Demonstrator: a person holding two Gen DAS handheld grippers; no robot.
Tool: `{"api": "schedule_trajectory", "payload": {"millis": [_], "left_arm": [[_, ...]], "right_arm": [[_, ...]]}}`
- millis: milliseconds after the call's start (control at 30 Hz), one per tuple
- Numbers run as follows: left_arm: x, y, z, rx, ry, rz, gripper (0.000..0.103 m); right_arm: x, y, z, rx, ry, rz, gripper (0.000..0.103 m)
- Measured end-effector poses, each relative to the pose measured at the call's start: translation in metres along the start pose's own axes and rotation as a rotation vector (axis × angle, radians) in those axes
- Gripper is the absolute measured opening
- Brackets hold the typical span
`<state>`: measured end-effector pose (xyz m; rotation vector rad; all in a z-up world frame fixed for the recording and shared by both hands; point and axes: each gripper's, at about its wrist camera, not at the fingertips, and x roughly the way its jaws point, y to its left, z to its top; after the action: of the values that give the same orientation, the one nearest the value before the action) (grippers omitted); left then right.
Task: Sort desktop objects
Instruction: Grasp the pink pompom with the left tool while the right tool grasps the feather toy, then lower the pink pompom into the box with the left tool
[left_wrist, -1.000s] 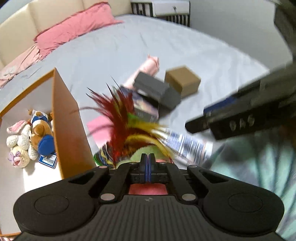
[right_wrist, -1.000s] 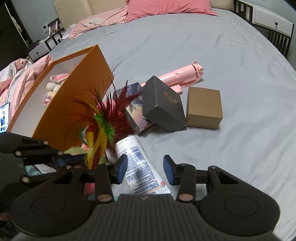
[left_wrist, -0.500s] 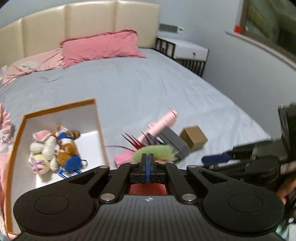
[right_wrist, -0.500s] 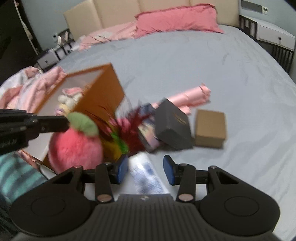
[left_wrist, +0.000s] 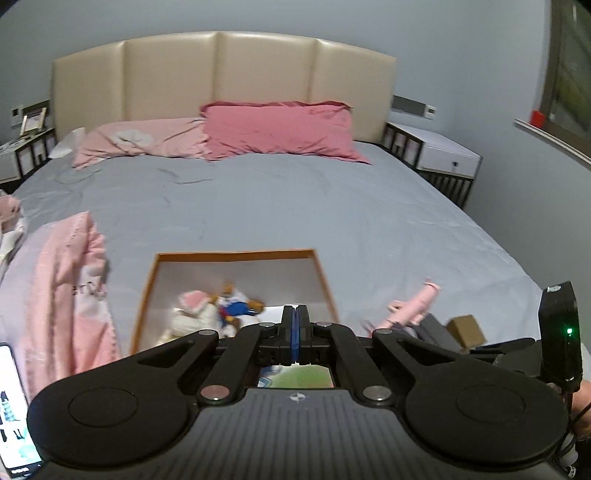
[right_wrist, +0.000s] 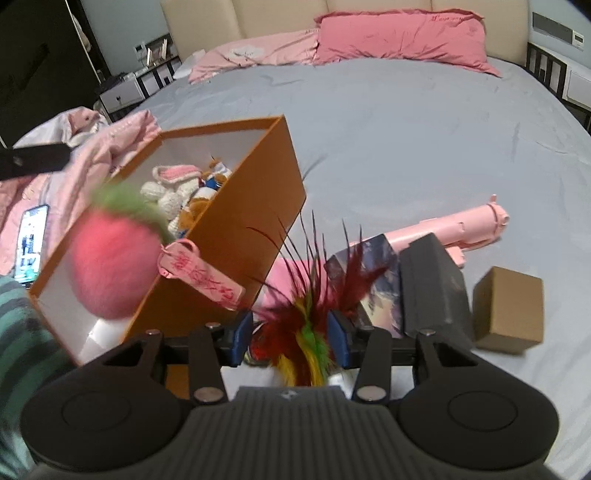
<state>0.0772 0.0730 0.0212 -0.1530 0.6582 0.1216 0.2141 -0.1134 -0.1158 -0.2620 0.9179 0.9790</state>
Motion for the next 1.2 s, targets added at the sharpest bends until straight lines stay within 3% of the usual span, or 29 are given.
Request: {"api": "schedule_trajectory", "payload": {"millis": [67,133,300,367,567,600,633,967,1200], "left_arm": [[0.005,0.01,0.0,-0.005,0.014,0.011,0.0],[0.01,0.018,-0.002,0.003,0.05,-0.008,0.0],[0.031,0.02,-0.021,0.083,0.156,-0.049,0.0],[0.04,0.02,-0.029,0.127,0.188,-0.038,0.003],[0.058,0.035,-0.044,0.135,0.292,-0.021,0.041],[0.062,0.038,-0.046,0.133,0.307,-0.014,0.054],[0.065,0.041,-0.048,0.13,0.32,-0.008,0.058],[0.115,0.044,-0.055,0.124,0.484,0.052,0.059],[0.144,0.045,-0.058,0.103,0.549,0.056,0.058]], "right_arm": [[0.011,0.0,0.002,0.01,0.025,-0.017,0.044],[0.02,-0.001,0.002,0.024,0.044,-0.027,0.025],[0.022,-0.002,0.0,0.045,0.042,-0.026,0.001],[0.017,0.0,0.001,0.045,0.027,-0.022,0.001],[-0.007,0.011,0.007,0.006,-0.046,-0.055,0.0],[-0.012,0.012,0.009,0.005,-0.061,-0.055,0.0],[-0.018,0.013,0.011,0.005,-0.078,-0.052,0.0],[-0.062,0.034,0.04,-0.025,-0.234,-0.024,0.0],[-0.068,0.038,0.056,-0.028,-0.27,-0.027,0.0]]}}
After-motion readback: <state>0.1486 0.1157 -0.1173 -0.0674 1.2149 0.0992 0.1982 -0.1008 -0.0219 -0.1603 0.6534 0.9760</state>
